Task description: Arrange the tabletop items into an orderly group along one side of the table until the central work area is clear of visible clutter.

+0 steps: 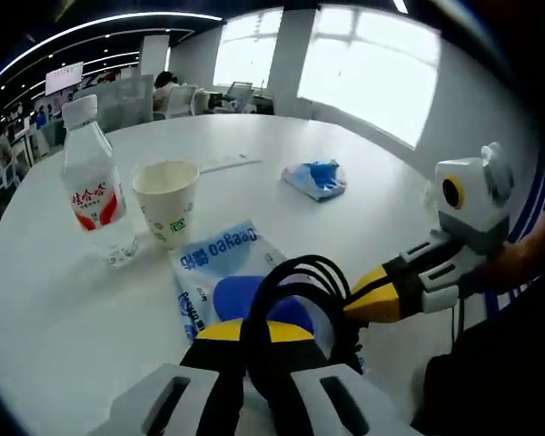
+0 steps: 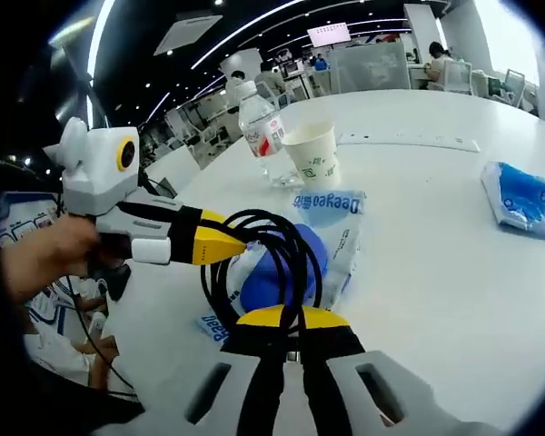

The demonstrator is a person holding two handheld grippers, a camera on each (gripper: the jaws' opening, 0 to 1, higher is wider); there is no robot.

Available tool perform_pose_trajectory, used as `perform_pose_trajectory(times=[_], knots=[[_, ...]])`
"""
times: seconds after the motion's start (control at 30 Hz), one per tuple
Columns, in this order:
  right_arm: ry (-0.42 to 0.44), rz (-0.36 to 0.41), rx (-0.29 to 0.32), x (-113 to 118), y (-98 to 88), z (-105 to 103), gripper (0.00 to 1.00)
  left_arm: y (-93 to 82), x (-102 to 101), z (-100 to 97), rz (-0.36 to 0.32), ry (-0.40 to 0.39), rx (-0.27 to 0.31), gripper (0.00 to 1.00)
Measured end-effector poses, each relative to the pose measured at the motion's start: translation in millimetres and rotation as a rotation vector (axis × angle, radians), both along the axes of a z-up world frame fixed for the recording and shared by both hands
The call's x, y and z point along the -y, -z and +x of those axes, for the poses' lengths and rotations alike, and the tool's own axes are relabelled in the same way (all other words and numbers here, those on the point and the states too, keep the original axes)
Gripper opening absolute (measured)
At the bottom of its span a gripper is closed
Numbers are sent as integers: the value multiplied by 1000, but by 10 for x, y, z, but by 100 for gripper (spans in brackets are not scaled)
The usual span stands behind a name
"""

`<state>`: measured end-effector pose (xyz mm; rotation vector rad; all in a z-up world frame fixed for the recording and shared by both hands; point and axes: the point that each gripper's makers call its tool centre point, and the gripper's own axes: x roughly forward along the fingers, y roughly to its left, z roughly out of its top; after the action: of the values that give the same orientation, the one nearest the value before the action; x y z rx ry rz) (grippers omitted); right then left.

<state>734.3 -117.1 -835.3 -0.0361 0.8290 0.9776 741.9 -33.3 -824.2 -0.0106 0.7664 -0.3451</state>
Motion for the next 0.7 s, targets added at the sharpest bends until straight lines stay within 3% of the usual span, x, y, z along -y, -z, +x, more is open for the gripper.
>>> perform_pose_trajectory(times=[0.23, 0.37, 0.7], knots=[[-8, 22, 38, 72, -225, 1, 0, -157, 13, -10, -6, -26, 35, 4], [-24, 17, 73, 113, -255, 41, 0, -251, 94, 6, 2, -22, 52, 4], [1, 38, 91, 275, -434, 111, 0, -428, 249, 45, -5, -36, 85, 4]])
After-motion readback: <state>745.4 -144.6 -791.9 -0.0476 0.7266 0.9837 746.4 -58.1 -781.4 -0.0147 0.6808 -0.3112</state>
